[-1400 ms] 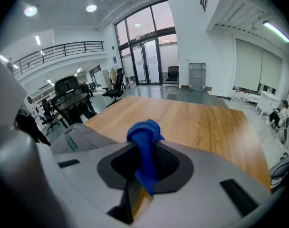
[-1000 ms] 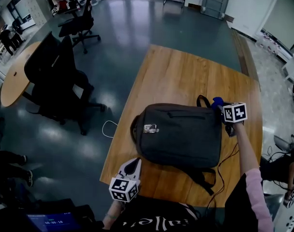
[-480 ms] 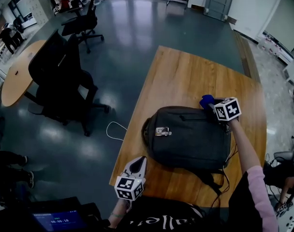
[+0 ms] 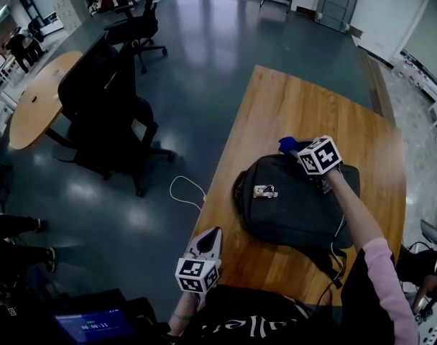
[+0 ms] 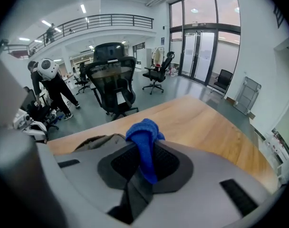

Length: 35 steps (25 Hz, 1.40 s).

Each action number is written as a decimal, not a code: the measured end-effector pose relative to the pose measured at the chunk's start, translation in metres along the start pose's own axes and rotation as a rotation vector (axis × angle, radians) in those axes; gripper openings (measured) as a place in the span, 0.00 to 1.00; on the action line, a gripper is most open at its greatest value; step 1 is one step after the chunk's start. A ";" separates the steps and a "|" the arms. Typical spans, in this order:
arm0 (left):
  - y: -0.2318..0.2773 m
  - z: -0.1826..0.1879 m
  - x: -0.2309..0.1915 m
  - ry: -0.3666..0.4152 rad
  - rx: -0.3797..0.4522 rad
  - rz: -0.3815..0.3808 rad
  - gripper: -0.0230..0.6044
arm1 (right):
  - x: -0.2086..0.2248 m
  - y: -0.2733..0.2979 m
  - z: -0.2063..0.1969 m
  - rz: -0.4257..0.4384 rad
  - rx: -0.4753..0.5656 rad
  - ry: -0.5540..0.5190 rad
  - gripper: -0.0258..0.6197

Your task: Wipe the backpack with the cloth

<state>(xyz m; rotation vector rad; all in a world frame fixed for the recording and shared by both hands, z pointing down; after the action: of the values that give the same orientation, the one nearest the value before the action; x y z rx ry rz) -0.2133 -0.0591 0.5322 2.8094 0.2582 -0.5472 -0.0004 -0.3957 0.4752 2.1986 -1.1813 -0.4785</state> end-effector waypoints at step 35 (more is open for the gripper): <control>-0.005 -0.010 -0.012 -0.014 0.018 -0.015 0.03 | -0.194 -0.002 -0.040 0.264 0.123 0.231 0.13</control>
<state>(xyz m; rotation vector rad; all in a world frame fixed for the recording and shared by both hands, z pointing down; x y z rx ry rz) -0.2218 -0.0526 0.5443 2.8215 0.2727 -0.5754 -0.0813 -0.2188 0.5109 2.0887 -1.3757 -0.0411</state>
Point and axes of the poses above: the fingertips, and each gripper's own axes: y forward along the fingers, x to its right, z out of its top, the point moved 8 cm from there along -y, backward along the fingers, and after that the axes turned 12 degrees about x, right-handed, at the moved point
